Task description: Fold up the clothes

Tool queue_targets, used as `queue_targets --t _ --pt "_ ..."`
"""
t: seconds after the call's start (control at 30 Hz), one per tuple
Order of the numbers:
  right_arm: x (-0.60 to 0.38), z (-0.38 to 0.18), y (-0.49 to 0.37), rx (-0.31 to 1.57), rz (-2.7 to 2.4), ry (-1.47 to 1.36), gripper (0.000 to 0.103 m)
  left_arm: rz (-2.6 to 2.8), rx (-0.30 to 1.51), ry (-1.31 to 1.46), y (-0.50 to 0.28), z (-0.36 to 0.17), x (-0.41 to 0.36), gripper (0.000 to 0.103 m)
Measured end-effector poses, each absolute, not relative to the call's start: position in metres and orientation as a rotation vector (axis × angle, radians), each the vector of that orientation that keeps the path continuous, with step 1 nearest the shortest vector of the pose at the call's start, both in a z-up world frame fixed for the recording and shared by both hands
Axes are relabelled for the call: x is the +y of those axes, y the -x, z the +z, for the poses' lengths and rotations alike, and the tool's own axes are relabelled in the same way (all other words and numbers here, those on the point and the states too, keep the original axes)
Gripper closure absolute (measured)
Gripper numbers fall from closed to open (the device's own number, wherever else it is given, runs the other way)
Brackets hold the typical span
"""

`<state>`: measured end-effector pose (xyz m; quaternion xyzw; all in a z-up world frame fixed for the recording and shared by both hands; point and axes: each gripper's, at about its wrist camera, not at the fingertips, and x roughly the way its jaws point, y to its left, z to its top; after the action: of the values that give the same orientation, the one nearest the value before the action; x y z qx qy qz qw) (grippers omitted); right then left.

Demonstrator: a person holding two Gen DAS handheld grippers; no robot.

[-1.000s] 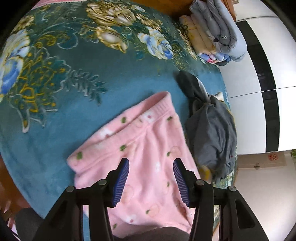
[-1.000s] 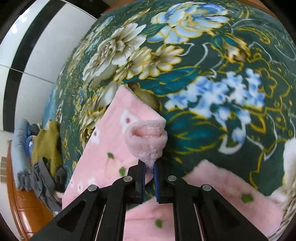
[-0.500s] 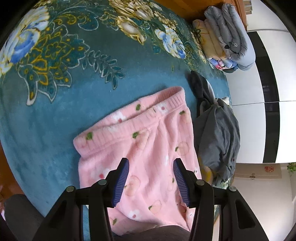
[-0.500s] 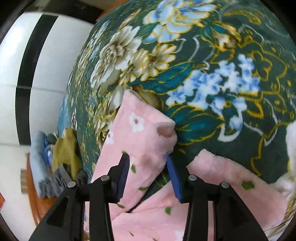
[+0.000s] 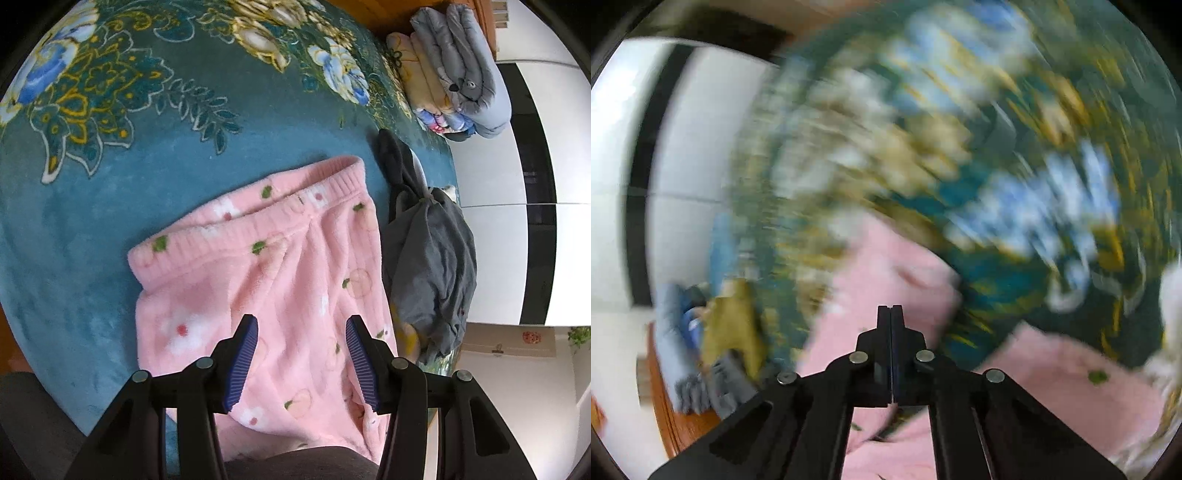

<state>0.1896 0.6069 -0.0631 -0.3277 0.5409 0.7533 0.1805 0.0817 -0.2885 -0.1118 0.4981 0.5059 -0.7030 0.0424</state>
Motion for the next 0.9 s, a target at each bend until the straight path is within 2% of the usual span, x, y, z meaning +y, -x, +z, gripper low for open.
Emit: queue_targets --t 0.13,0.3,0.43,0.47,0.53,0.57,0.63,0.73,0.83,0.9 --pt "0.606 -0.032 -0.219 1.337 2.327 0.816 0.103 -2.146 1.533 -1.502 -0.084 -0.114 -0.291 0.049" --pt "0.607 -0.080 -0.212 1.348 2.161 1.054 0.101 -2.093 1.540 -1.542 -0.078 -0.124 -0.284 0.049" --pt "0.581 -0.077 -0.142 1.247 2.245 1.250 0.100 -2.143 1.523 -1.575 -0.067 -0.117 -0.266 0.049" --pt "0.574 -0.079 -0.124 1.231 2.233 1.299 0.095 -2.157 1.520 -1.584 -0.065 -0.115 -0.261 0.049" --pt "0.565 -0.091 -0.103 1.261 2.126 1.344 0.074 -2.163 1.523 -1.589 -0.064 -0.112 -0.256 0.049" --pt "0.561 -0.097 -0.092 1.275 2.072 1.365 0.074 -2.161 1.527 -1.588 -0.064 -0.112 -0.254 0.049" --pt "0.552 -0.109 -0.071 1.302 1.963 1.404 0.062 -2.149 1.533 -1.584 -0.067 -0.113 -0.254 0.049" --pt "0.538 -0.127 -0.039 1.336 1.800 1.457 0.058 -2.125 1.540 -1.578 -0.072 -0.116 -0.256 0.049" --pt "0.524 -0.144 -0.007 1.363 1.634 1.503 0.058 -2.104 1.553 -1.571 -0.076 -0.120 -0.261 0.049" --pt "0.519 -0.146 0.005 1.320 1.578 1.486 0.056 -2.100 1.552 -1.567 -0.077 -0.121 -0.264 0.049"
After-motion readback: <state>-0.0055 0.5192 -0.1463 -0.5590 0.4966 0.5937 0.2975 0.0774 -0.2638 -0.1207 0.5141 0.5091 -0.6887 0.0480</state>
